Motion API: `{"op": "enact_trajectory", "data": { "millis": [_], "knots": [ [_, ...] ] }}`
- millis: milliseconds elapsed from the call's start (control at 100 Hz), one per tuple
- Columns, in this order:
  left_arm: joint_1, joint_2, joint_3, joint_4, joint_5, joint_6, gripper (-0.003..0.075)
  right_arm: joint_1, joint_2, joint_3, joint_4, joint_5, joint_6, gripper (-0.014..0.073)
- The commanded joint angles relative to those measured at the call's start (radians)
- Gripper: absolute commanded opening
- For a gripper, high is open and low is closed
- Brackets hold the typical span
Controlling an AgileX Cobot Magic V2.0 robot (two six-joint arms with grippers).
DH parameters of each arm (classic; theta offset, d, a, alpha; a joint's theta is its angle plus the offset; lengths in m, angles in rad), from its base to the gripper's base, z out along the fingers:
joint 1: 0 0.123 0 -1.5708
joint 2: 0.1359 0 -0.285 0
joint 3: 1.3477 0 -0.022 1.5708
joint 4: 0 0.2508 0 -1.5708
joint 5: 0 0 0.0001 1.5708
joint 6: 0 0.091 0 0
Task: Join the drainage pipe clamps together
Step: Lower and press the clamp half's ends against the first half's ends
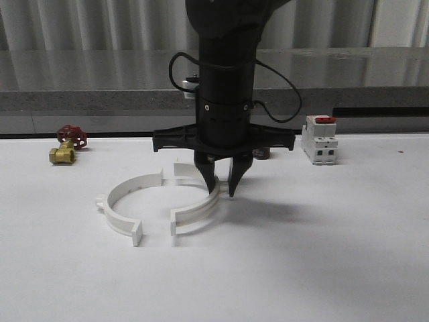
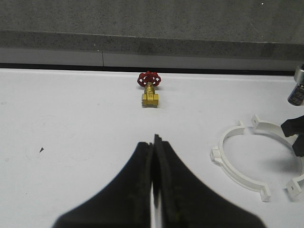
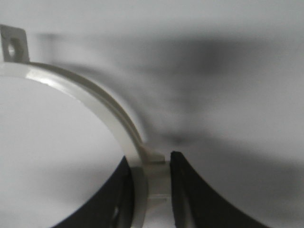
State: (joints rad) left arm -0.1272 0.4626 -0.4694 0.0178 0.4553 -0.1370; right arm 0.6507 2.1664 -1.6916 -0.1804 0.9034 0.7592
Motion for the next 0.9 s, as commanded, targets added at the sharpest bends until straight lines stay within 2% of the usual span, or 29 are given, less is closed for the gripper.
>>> {"op": "enact_trajectory", "data": {
  "millis": [0, 770, 890],
  "knots": [
    [0.003, 0.003, -0.026, 0.002, -0.072, -0.001, -0.0020, 0.011, -0.049, -0.029, -0.022, -0.012, 0.010, -0.0032],
    [0.003, 0.003, -0.026, 0.002, -0.072, -0.001, -0.0020, 0.014, -0.008, -0.032, 0.077, -0.084, 0.027, -0.0032],
    [0.003, 0.003, -0.026, 0.002, -0.072, -0.001, -0.0020, 0.014, -0.008, -0.032, 0.083, -0.084, 0.027, 0.0002]
  ]
}}
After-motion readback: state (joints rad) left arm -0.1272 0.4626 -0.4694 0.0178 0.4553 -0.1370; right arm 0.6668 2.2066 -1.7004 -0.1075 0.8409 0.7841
